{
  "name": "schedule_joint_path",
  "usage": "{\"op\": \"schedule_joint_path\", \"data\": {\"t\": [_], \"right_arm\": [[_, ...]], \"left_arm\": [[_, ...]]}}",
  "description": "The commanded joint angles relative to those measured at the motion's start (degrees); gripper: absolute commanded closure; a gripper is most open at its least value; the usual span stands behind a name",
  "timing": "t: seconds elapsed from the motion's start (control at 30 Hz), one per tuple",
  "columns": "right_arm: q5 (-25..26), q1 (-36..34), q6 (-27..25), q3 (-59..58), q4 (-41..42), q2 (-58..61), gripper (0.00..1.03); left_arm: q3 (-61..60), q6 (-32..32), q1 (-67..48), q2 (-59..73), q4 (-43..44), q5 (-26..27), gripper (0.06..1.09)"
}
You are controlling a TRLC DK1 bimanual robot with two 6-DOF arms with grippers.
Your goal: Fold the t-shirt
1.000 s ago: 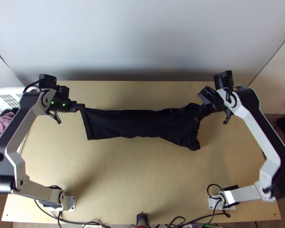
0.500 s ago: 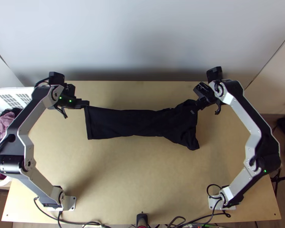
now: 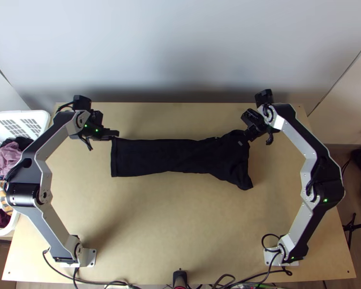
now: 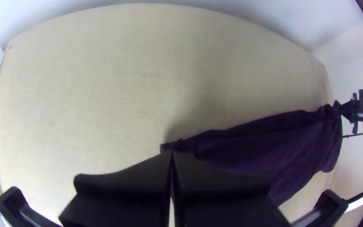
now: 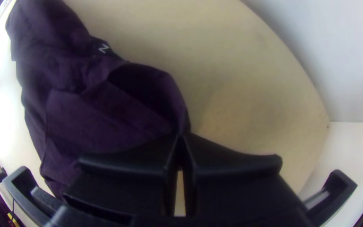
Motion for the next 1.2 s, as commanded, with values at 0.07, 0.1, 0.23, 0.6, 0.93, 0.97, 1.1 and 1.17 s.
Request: {"op": "schedule_joint_path", "data": {"t": [0.07,0.1,0.23,0.6,0.93,0.97,1.1,1.17], "right_arm": [[0.2,-0.1,0.5,0.9,1.0,3.2,1.0],[0.3,-0.1,0.5,1.2,1.0,3.6,1.0],[0.4,-0.3,0.6,2.8,1.0,5.2,1.0],[0.2,0.4,3.2,4.5,-0.1,2.4,0.04],[0.2,3.8,6.3,5.3,-4.2,-9.6,0.04],[0.2,4.1,6.5,5.1,-5.2,-11.1,0.04],[0.1,4.8,7.2,3.3,-6.8,-15.8,0.04],[0.1,5.2,7.4,2.1,-7.2,-17.8,0.04]], "left_arm": [[-0.5,0.5,-0.8,2.0,1.2,0.1,1.05],[-0.3,0.5,-0.8,2.2,1.3,0.1,1.05],[-0.2,0.5,-1.0,2.8,1.7,0.2,1.05],[-0.2,-1.5,-3.2,-4.7,1.6,0.2,0.49],[-8.6,0.5,-6.0,-19.4,-3.6,0.1,0.36],[-10.6,0.6,-5.8,-20.6,-3.7,0.0,0.35],[-16.8,1.4,-5.7,-23.4,-4.5,-0.9,0.35],[-19.1,1.6,-5.7,-24.3,-4.1,-1.7,0.35]]}}
